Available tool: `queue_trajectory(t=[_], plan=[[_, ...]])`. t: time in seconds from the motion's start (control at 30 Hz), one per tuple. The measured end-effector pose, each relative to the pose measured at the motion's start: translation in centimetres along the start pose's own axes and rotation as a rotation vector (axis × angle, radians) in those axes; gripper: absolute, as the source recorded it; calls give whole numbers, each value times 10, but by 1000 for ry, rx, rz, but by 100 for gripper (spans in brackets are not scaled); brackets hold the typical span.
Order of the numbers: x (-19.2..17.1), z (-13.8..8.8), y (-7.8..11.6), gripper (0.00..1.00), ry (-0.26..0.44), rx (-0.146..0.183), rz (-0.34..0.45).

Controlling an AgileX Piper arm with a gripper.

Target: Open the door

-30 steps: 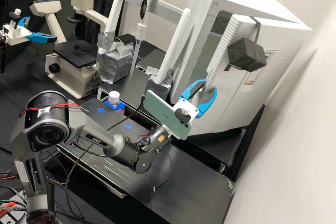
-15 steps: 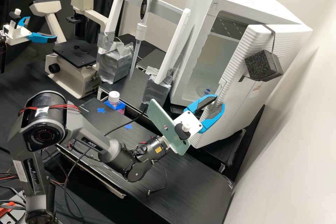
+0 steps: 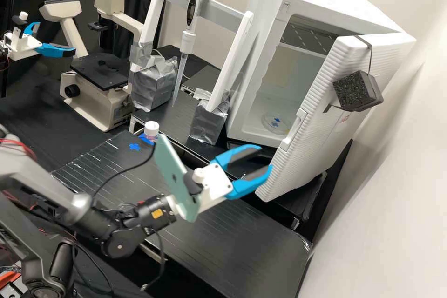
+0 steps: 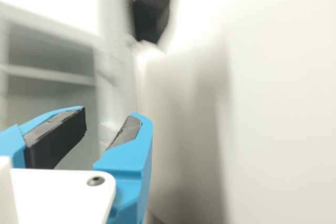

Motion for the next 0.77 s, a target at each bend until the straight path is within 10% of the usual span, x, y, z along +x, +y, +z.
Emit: queue_trajectory(t=[0.3,0.43,0.77], plan=[[-22,-48,-39,100,307,65,-257],[-20,-51,-56,100,314,131,-371],[-10,-43,-82,100,224,191,-360]])
